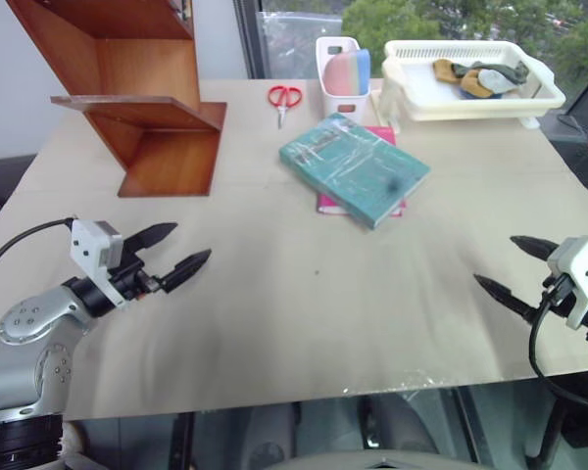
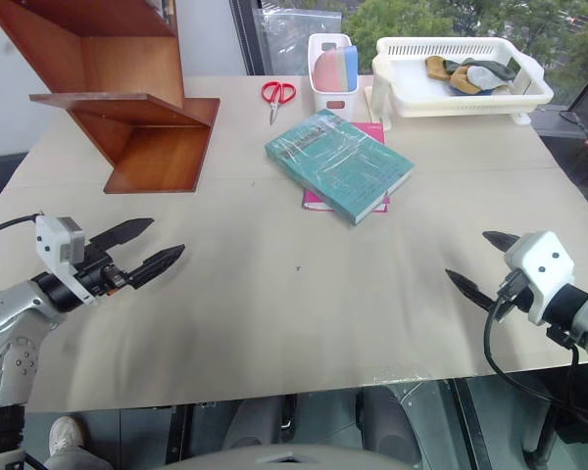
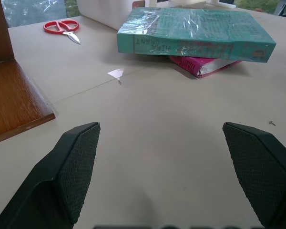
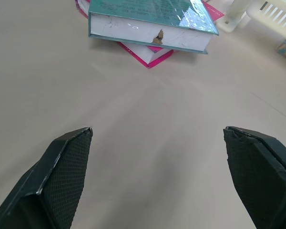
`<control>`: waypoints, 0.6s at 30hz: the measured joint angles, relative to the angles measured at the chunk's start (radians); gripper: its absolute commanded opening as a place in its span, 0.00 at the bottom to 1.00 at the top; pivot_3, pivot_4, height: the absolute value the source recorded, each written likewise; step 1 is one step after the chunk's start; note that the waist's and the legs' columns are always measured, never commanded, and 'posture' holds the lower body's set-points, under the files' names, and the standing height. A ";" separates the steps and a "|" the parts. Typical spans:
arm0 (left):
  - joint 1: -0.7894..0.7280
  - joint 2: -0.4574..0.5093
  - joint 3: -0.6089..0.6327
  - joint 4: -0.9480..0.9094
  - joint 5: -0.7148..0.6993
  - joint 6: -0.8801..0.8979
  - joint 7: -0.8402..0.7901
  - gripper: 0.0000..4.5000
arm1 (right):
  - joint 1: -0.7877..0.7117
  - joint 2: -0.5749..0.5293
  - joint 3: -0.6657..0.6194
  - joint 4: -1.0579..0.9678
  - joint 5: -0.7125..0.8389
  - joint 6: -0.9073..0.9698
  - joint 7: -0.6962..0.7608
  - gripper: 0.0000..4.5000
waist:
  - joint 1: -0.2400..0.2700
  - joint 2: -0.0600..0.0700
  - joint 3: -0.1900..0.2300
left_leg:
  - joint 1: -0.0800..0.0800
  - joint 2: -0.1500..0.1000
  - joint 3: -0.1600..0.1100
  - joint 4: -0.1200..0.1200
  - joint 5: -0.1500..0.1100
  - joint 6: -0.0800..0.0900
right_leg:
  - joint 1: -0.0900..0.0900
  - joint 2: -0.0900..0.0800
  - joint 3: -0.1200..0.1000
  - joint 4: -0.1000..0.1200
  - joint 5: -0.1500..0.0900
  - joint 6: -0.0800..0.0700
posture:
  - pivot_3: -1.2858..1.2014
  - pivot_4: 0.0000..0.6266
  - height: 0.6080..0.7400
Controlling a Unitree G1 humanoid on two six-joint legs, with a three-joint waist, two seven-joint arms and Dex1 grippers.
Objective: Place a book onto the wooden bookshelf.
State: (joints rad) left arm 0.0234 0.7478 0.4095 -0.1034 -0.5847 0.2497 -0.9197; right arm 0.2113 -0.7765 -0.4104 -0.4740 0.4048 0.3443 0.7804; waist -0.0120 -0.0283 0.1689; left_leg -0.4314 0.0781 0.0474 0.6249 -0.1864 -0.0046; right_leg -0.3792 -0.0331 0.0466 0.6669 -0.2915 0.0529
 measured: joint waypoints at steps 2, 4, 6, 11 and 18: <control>-0.001 -0.001 0.000 -0.001 0.000 0.002 0.000 0.99 | -0.003 0.000 0.002 -0.001 0.000 0.005 -0.004 1.00 | 0.000 0.000 0.000 | 0.000 0.000 0.000 0.000 0.000 0.000 | 0.000 0.000 0.000 0.000 0.000 0.000 | 0.52 0.24 1.00; -0.028 -0.008 -0.019 -0.006 -0.005 0.006 -0.008 0.99 | -0.041 0.004 0.021 -0.009 0.001 0.038 -0.029 1.00 | 0.000 0.000 0.000 | 0.000 0.000 0.000 0.000 0.000 0.000 | 0.000 0.000 0.000 0.000 0.000 0.000 | 0.52 0.24 1.00; -0.046 -0.011 -0.034 -0.022 -0.008 0.006 -0.023 1.00 | -0.067 0.005 0.039 -0.035 0.013 0.071 -0.046 0.95 | 0.000 0.000 0.000 | 0.000 0.000 0.000 0.000 0.000 0.000 | 0.000 0.000 0.000 0.000 0.000 0.000 | 0.52 0.24 1.00; -0.057 -0.011 -0.035 -0.024 -0.008 0.006 -0.045 1.00 | -0.084 0.011 0.049 -0.040 0.040 0.128 -0.060 0.50 | 0.000 0.000 0.000 | 0.000 0.000 0.000 0.000 0.000 0.000 | 0.000 0.000 0.000 0.000 0.001 0.002 | 0.52 0.24 1.00; -0.105 -0.031 -0.086 -0.066 -0.008 0.010 -0.054 1.00 | -0.293 0.063 0.182 -0.029 0.010 0.219 -0.177 0.09 | -0.005 0.000 0.000 | 0.000 0.000 0.001 0.001 0.000 0.000 | 0.000 0.001 0.001 0.000 0.001 0.002 | 0.52 0.24 1.00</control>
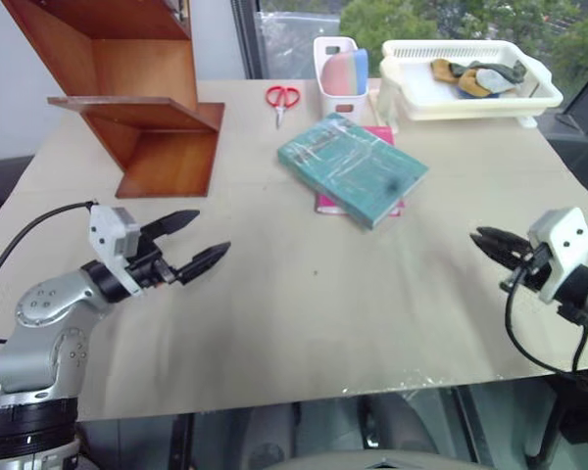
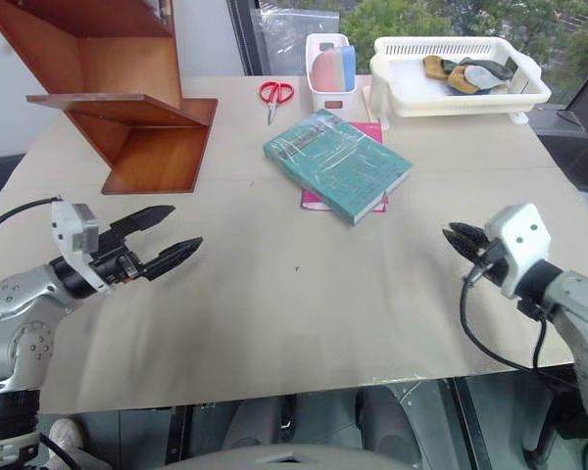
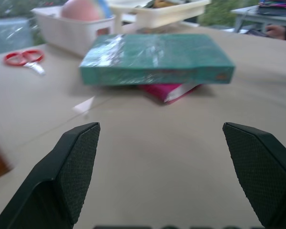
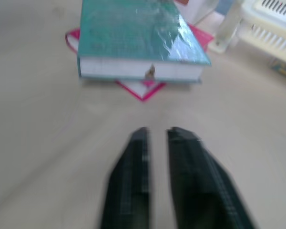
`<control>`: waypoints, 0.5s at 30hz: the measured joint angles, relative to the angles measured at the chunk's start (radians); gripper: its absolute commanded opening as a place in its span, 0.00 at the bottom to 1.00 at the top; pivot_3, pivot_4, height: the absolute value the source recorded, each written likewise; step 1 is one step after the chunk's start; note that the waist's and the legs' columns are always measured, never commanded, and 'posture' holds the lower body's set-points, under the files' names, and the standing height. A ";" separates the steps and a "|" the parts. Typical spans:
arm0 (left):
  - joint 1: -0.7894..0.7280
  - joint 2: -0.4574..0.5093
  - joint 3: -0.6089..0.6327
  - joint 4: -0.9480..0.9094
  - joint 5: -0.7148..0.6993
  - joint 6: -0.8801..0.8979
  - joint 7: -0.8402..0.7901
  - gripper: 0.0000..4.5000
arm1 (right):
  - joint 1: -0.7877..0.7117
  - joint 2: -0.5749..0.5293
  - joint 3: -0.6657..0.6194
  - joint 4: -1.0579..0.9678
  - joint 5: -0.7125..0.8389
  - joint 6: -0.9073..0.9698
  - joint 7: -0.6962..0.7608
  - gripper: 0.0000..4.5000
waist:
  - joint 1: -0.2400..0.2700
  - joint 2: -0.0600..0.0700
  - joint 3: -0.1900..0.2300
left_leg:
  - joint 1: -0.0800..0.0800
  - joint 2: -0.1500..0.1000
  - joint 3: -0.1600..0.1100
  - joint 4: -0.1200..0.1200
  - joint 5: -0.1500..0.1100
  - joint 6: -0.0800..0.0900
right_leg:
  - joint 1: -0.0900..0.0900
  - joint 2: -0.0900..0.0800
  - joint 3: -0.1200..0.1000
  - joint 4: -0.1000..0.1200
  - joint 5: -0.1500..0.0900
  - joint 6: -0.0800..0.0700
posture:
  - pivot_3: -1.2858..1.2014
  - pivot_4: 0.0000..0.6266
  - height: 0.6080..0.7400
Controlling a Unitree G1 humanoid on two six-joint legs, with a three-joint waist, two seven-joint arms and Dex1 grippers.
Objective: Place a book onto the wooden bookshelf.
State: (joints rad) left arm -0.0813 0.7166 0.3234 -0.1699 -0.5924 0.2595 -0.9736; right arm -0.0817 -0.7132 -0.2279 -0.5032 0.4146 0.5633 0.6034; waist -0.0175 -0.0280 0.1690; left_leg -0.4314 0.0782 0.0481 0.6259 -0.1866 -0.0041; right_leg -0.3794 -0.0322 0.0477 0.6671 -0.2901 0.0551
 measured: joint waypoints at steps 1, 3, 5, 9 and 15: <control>-0.010 -0.005 -0.024 -0.019 0.000 0.002 0.000 1.00 | -0.065 0.004 0.052 0.018 -0.021 0.030 -0.018 0.04 | -0.001 0.000 0.000 | 0.000 0.000 0.000 0.000 0.000 0.000 | 0.000 0.000 0.000 0.000 0.000 0.000 | 0.52 0.24 1.00; -0.030 -0.017 -0.063 -0.049 0.000 0.018 0.002 1.00 | -0.208 0.045 0.147 0.103 -0.062 0.059 -0.038 0.04 | -0.002 0.000 0.000 | 0.000 0.000 0.000 0.002 0.000 0.000 | 0.000 0.001 0.000 0.001 0.000 0.000 | 0.52 0.24 1.00; -0.053 -0.025 -0.100 -0.079 0.000 0.032 0.008 1.00 | -0.336 0.104 0.225 0.208 -0.100 0.065 -0.056 0.04 | 0.000 0.000 0.000 | -0.001 0.000 0.000 0.002 0.000 0.000 | -0.001 0.002 0.000 0.002 0.000 0.000 | 0.52 0.24 1.00; -0.072 -0.044 -0.105 -0.097 -0.005 0.082 0.064 1.00 | -0.428 0.153 0.304 0.320 -0.159 0.054 -0.068 0.04 | 0.014 0.000 0.000 | -0.003 0.000 -0.001 0.001 -0.001 0.001 | -0.001 0.002 -0.001 0.000 -0.001 0.000 | 0.52 0.24 1.00; -0.222 -0.264 -0.117 -0.089 -0.129 0.394 0.425 1.00 | -0.432 0.215 0.334 0.357 -0.170 -0.150 0.015 0.16 | 0.024 0.000 0.000 | -0.007 -0.001 -0.004 0.004 -0.002 0.003 | -0.002 0.001 -0.002 0.000 0.000 0.001 | 0.52 0.24 1.00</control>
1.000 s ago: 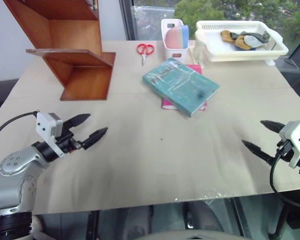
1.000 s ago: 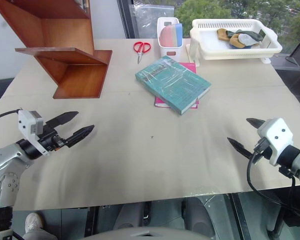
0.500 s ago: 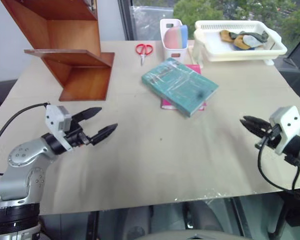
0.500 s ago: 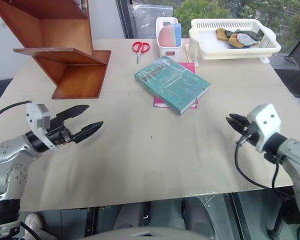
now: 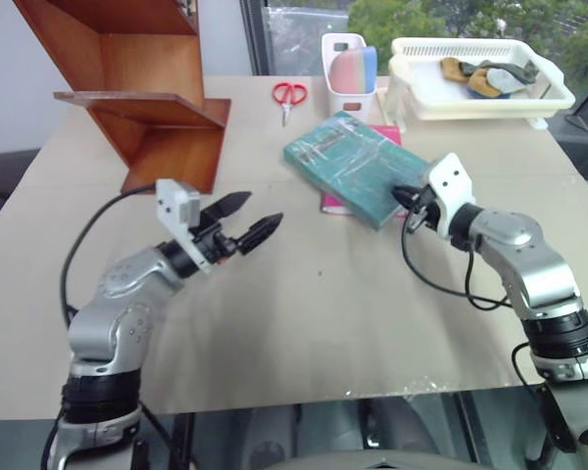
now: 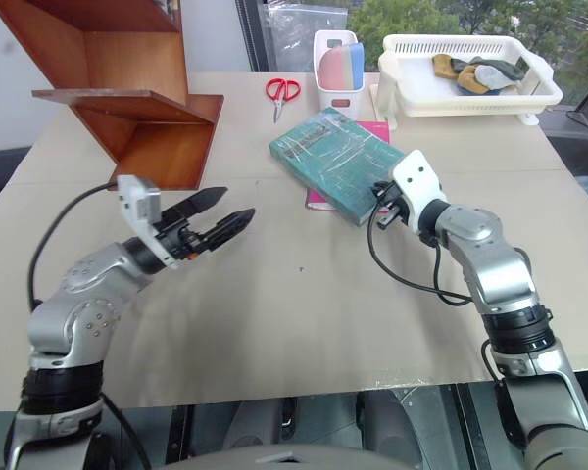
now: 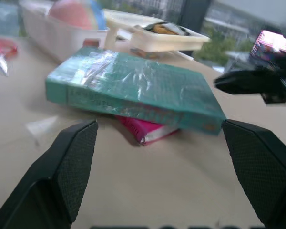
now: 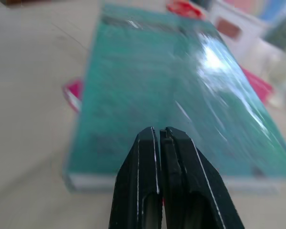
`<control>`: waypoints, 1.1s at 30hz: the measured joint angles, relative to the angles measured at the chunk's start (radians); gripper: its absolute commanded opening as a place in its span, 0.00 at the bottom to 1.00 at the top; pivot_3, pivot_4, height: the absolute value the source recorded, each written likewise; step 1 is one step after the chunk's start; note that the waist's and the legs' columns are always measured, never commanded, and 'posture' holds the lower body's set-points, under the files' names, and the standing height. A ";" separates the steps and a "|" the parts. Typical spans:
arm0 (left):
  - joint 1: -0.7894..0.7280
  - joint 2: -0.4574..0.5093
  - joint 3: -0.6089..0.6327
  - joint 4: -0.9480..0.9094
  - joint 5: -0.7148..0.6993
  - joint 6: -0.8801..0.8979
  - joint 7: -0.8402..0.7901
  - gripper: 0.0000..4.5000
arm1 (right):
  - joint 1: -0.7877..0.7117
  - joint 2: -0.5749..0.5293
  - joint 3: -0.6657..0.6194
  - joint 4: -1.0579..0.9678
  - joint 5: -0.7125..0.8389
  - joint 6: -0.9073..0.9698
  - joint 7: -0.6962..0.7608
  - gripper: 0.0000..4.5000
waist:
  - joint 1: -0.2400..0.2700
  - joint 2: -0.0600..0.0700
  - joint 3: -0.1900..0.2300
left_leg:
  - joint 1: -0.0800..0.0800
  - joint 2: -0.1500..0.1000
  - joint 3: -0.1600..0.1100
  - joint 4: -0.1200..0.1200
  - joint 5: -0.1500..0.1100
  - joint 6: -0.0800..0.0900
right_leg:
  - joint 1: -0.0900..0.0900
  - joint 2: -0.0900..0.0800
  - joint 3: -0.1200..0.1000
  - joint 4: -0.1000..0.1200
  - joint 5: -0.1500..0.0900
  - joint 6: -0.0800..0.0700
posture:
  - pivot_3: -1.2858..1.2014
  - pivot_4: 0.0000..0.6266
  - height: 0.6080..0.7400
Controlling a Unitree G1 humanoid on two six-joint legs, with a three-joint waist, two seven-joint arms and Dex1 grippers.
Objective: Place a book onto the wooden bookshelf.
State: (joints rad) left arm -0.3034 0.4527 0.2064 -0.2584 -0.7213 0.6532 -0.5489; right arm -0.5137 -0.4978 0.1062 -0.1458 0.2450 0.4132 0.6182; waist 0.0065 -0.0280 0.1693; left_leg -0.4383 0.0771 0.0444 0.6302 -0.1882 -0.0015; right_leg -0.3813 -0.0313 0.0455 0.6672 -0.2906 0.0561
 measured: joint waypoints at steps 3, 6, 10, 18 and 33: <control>-0.077 -0.087 0.003 0.062 -0.060 0.111 0.127 1.00 | 0.081 -0.011 -0.030 -0.090 0.095 -0.003 0.084 0.40 | 0.005 0.000 0.000 | 0.000 0.000 -0.002 0.001 0.000 0.000 | 0.002 0.000 -0.001 0.001 0.000 0.000 | 0.52 0.24 1.00; -0.166 -0.164 0.028 0.194 -0.072 0.167 0.209 1.00 | 0.218 -0.089 -0.099 -0.230 0.158 0.023 0.127 0.71 | 0.011 0.000 0.000 | 0.000 -0.001 -0.004 0.002 0.000 0.000 | 0.003 0.000 -0.003 0.001 0.000 0.000 | 0.52 0.24 1.00; -0.254 -0.230 0.044 0.361 -0.075 0.202 0.273 1.00 | 0.296 -0.134 -0.163 -0.338 0.204 0.048 0.139 0.97 | 0.001 0.000 0.000 | 0.001 -0.002 -0.004 0.004 0.000 0.000 | 0.003 0.000 -0.002 0.004 0.000 0.000 | 0.52 0.24 1.00; -0.565 -0.293 0.150 0.918 -0.069 0.146 0.241 1.00 | 0.388 -0.163 -0.249 -0.497 0.218 0.071 0.060 0.97 | -0.005 0.000 0.000 | 0.002 -0.003 -0.006 0.005 0.000 0.000 | 0.003 0.000 -0.002 0.008 0.000 0.001 | 0.52 0.24 1.00; -0.818 -0.345 0.315 1.455 -0.046 -0.033 0.117 0.50 | 0.422 -0.132 -0.244 -0.579 0.156 0.091 -0.086 1.00 | -0.008 0.000 0.000 | 0.000 -0.004 -0.006 0.004 0.000 -0.001 | 0.002 0.000 -0.003 0.005 -0.001 0.002 | 0.52 0.24 1.00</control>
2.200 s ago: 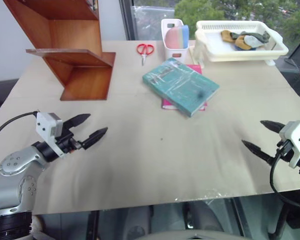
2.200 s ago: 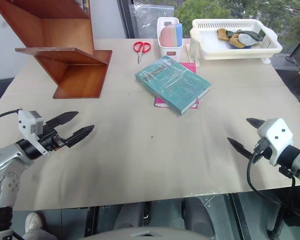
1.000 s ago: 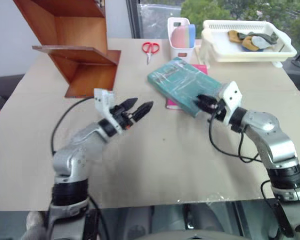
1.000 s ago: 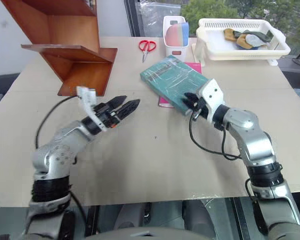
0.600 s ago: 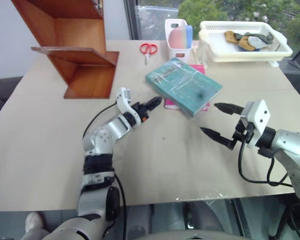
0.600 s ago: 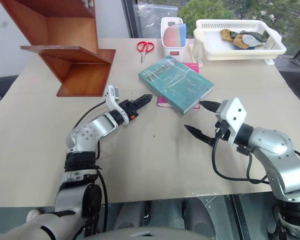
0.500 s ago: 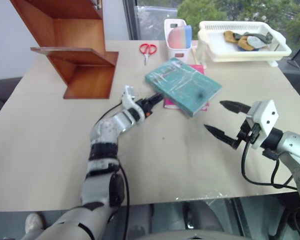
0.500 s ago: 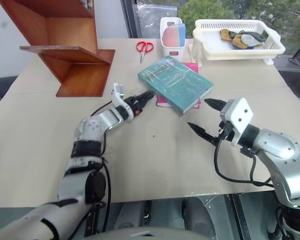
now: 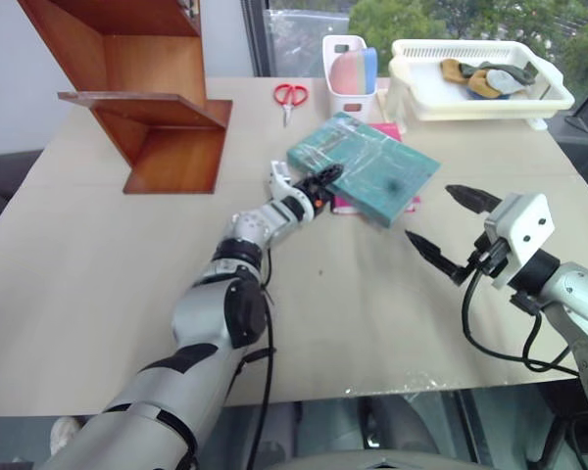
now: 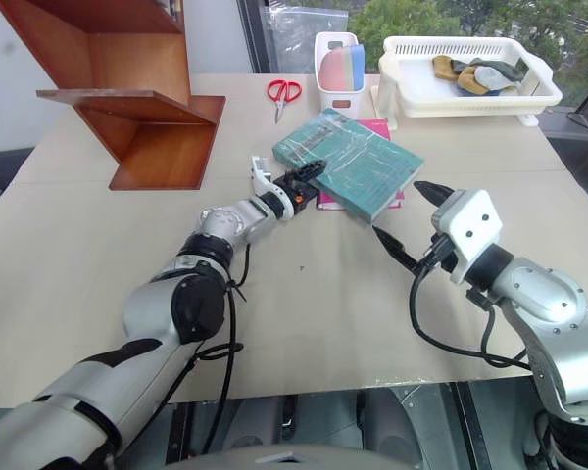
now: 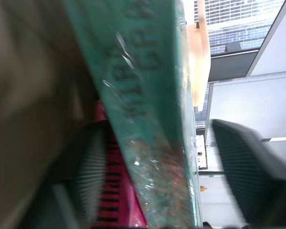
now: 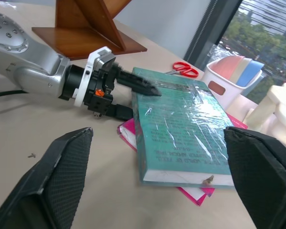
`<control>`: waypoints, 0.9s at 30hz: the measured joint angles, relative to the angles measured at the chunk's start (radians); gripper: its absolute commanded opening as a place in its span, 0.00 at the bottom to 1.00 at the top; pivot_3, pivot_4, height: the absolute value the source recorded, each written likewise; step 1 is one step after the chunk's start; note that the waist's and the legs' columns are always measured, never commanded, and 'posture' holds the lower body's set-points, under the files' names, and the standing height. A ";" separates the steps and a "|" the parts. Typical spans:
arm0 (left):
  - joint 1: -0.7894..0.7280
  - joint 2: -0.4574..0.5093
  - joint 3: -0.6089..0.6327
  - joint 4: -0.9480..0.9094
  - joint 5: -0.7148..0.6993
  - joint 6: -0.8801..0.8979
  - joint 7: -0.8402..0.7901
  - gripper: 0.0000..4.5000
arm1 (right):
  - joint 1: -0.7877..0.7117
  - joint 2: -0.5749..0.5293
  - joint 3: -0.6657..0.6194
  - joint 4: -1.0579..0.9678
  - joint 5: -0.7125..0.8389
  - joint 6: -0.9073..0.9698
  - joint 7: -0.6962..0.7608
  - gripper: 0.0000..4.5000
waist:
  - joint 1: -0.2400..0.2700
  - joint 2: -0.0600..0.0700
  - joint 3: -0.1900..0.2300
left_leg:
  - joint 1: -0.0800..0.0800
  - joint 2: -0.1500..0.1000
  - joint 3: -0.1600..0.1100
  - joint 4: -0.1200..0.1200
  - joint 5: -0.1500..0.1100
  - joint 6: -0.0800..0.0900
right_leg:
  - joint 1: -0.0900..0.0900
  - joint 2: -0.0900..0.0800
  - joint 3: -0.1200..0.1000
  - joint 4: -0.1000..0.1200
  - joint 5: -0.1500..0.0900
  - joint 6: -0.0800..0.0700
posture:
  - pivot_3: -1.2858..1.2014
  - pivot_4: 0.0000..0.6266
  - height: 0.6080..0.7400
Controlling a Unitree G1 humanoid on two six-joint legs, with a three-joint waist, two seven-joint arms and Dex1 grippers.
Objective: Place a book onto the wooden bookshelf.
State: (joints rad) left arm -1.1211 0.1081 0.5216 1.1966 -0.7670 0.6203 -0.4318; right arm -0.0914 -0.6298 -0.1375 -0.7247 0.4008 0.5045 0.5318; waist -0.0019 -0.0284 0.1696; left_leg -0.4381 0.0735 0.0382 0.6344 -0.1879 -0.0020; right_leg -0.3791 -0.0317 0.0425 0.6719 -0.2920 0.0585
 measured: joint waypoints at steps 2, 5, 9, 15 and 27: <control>-0.002 -0.004 0.022 0.009 -0.001 0.001 -0.003 0.28 | 0.009 0.002 -0.001 -0.015 0.002 0.007 -0.009 1.00 | 0.000 0.000 0.000 | 0.000 0.000 0.000 0.000 0.000 0.000 | 0.000 0.000 0.000 0.000 0.000 0.000 | 0.52 0.24 1.00; -0.012 -0.006 0.061 0.013 -0.015 0.003 -0.011 0.05 | 0.035 0.002 -0.003 -0.028 0.005 0.017 -0.015 1.00 | 0.000 0.000 0.000 | 0.000 0.000 0.000 0.000 0.000 0.000 | 0.000 0.000 0.000 0.000 0.000 0.000 | 0.52 0.24 1.00; -0.016 -0.007 0.098 0.020 -0.022 0.007 0.000 0.03 | 0.053 -0.002 -0.023 -0.052 0.007 0.027 -0.018 1.00 | -0.003 0.000 0.000 | 0.001 0.000 0.000 0.000 0.000 0.000 | 0.000 0.000 0.000 0.002 0.000 0.000 | 0.52 0.24 1.00; -0.001 0.015 0.149 -0.016 -0.061 0.085 0.040 0.03 | 0.075 -0.002 -0.036 -0.060 0.008 0.030 -0.020 1.00 | -0.014 0.000 0.000 | 0.002 0.000 0.000 0.000 0.000 0.000 | 0.000 0.000 0.000 0.003 0.000 0.000 | 0.52 0.24 1.00; 0.073 -0.010 0.103 -0.137 -0.023 0.078 0.090 0.89 | 0.047 0.005 -0.018 -0.023 0.002 0.003 0.004 1.00 | -0.013 0.000 0.000 | 0.005 0.000 0.002 0.000 0.000 -0.001 | 0.001 0.000 0.002 0.005 0.000 0.000 | 0.52 0.24 1.00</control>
State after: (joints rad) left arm -1.0477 0.0978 0.6248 1.0598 -0.7896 0.6984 -0.3422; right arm -0.0443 -0.6245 -0.1553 -0.7480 0.4026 0.5071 0.5354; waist -0.0153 -0.0281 0.1693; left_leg -0.4333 0.0735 0.0400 0.6343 -0.1876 -0.0026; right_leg -0.3782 -0.0318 0.0447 0.6771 -0.2921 0.0584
